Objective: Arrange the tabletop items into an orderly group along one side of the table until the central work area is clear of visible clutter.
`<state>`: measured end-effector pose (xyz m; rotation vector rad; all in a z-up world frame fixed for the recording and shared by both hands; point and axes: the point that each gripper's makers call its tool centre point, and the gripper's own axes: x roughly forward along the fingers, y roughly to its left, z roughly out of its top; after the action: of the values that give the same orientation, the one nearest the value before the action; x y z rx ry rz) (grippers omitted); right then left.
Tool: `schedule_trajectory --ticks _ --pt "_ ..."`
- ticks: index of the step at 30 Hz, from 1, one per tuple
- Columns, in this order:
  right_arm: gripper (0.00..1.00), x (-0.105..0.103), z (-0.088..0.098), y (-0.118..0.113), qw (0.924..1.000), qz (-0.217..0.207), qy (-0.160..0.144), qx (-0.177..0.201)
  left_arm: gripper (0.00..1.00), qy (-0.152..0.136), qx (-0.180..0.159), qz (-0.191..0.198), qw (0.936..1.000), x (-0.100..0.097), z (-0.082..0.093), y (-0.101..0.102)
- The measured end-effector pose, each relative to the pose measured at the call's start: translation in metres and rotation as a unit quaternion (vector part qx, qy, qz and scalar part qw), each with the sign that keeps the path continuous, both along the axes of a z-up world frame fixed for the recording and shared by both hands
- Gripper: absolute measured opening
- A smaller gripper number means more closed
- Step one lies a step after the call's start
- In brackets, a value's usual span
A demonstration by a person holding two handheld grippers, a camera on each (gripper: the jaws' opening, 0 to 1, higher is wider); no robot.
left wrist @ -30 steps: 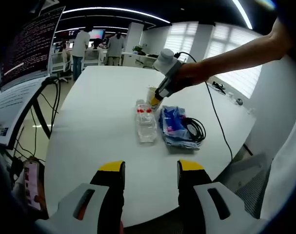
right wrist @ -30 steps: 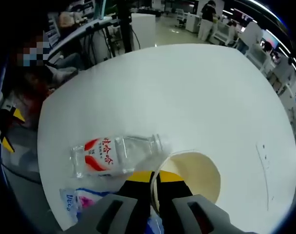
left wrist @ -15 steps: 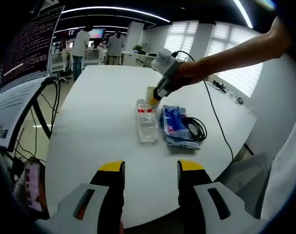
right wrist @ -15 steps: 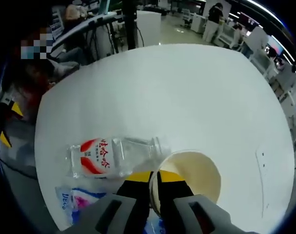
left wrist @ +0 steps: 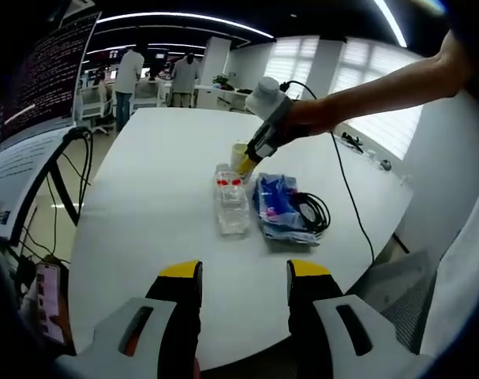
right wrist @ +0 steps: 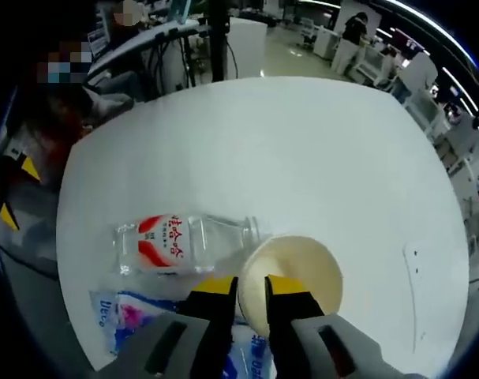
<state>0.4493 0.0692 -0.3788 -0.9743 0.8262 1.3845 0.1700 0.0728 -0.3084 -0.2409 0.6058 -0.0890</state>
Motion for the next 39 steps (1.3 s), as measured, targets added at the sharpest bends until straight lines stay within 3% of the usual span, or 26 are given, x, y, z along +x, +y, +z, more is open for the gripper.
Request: schedule_trajectory --ticks 9,18,23,31,33,39 --pt "0.18 -0.001 0.01 -0.009 0.9997 0.013 -0.021 0.006 0.41 0.0 -0.007 0.007 0.9999 -0.006 -0.001 -0.002" --pt "0.22 -0.003 0.034 -0.017 0.9989 0.007 -0.03 0.036 0.41 0.003 -0.024 0.019 0.9995 -0.005 -0.001 -0.005" --pt "0.25 -0.012 0.052 -0.029 0.9974 -0.012 -0.029 0.065 0.42 -0.01 -0.052 0.025 0.9983 0.012 0.004 -0.008" --pt "0.3 -0.013 0.075 -0.05 0.9893 -0.078 -0.022 0.122 0.44 -0.002 -0.046 0.03 0.9985 0.054 0.011 -0.003" --pt "0.3 -0.018 0.086 -0.065 0.9848 -0.1 -0.019 0.141 0.44 0.003 -0.042 0.03 0.9987 0.067 0.009 0.002" --pt "0.33 -0.018 0.092 -0.104 0.9796 -0.126 -0.018 0.156 0.45 0.0 -0.034 0.019 0.9993 0.099 0.013 -0.002"
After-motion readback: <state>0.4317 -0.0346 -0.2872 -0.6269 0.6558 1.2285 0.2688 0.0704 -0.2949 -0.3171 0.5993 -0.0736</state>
